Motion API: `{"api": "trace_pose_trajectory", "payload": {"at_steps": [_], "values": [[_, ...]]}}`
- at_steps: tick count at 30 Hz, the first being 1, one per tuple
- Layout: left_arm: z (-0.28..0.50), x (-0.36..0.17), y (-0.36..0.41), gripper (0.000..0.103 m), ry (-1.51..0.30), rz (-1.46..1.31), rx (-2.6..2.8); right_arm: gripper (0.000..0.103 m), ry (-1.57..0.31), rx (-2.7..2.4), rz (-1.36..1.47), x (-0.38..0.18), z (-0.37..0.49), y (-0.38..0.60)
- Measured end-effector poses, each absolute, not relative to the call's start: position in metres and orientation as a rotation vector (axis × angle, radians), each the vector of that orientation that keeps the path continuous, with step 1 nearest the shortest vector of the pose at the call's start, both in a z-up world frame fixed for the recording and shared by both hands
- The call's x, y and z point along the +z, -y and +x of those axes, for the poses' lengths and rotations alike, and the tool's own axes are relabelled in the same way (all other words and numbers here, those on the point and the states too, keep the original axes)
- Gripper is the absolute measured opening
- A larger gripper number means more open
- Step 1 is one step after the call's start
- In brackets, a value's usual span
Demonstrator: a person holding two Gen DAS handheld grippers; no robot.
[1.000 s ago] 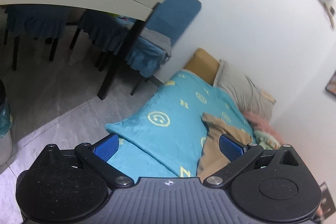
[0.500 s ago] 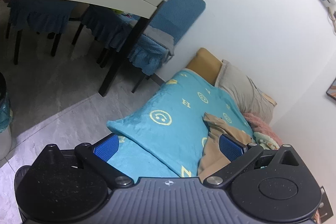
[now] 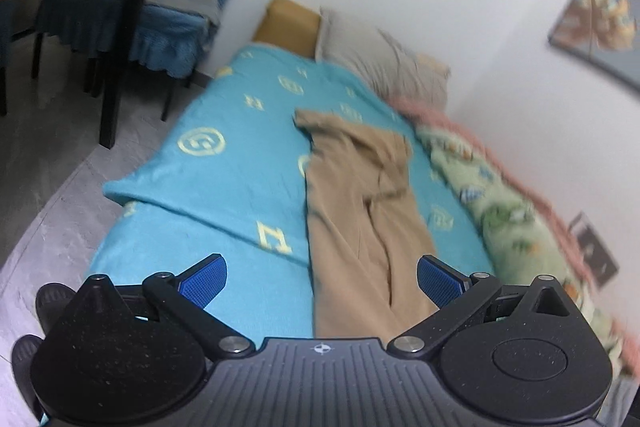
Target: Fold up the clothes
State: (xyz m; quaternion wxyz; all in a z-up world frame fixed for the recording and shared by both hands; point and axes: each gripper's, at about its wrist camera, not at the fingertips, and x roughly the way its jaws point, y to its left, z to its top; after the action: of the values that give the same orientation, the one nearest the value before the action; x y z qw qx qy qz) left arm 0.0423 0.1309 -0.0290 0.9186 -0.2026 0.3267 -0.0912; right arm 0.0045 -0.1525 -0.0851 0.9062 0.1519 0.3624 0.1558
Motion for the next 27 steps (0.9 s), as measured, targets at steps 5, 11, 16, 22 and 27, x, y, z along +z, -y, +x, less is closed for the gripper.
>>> {"api": "trace_pose_trajectory", "payload": {"at_steps": [5,11,16,22,27], "values": [[0.057,-0.046,-0.110,0.102,-0.809,-0.364,-0.224,0.013,-0.680,0.249,0.346,-0.090,-0.008,0.164],[0.085,-0.081,-0.097,0.096,-1.018,-0.410,-0.275,0.082,-0.638,0.195,0.538,-0.095,-0.003,0.196],[0.104,-0.113,-0.088,0.088,-1.162,-0.477,-0.289,0.086,-0.610,0.155,0.654,-0.098,-0.005,0.216],[0.116,-0.135,-0.079,0.084,-1.242,-0.471,-0.268,0.086,-0.618,0.155,0.663,-0.100,-0.002,0.216],[0.114,-0.137,-0.078,0.066,-1.239,-0.493,-0.334,0.086,-0.619,0.154,0.661,-0.101,-0.003,0.216]]}}
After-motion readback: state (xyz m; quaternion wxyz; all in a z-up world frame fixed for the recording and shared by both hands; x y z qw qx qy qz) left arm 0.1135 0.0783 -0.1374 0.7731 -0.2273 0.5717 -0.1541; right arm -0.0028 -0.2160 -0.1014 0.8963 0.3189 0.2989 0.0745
